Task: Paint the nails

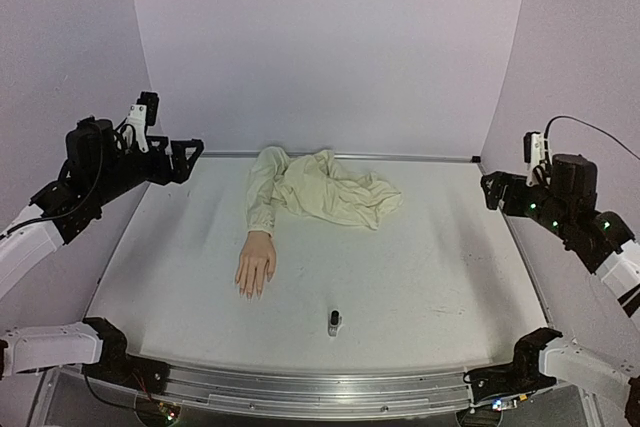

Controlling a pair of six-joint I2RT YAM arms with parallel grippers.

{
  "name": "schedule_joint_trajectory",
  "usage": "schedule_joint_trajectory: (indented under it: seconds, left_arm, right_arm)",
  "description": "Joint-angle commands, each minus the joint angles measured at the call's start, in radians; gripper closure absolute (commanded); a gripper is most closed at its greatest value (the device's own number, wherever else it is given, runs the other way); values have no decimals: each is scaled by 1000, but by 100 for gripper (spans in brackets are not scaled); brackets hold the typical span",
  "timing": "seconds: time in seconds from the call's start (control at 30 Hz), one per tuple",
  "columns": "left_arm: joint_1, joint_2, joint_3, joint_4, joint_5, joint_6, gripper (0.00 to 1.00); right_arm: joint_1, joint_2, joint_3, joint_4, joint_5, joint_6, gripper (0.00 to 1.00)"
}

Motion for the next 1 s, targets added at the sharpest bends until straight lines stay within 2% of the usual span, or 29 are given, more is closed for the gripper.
schedule_joint_trajectory:
  seconds: [0.0,0.17,0.3,0.53,0.73,0.97]
  left_arm:
    - [38,27,-15,-46,171,-146,1]
    - [26,99,-27,-77,282,-241,1]
    - [-58,174,-30,-91,321,-294,1]
    - [-322,340,-13,-107,296,-339,2]
    - [-570,512,70,-162,226,-344,4]
    - [-808,741,272,-317,73,-321,5]
  right_arm:
    - [-32,24,-45,83,-31,84,2]
    - [-55,84,-82,104,-114,130,2]
    - [-64,164,-85,116,-220,138,2]
    - [-67,269,-92,139,-340,162,2]
    - [-63,300,-89,159,-392,174,2]
    - [-57,292,-106,178,-420,196,2]
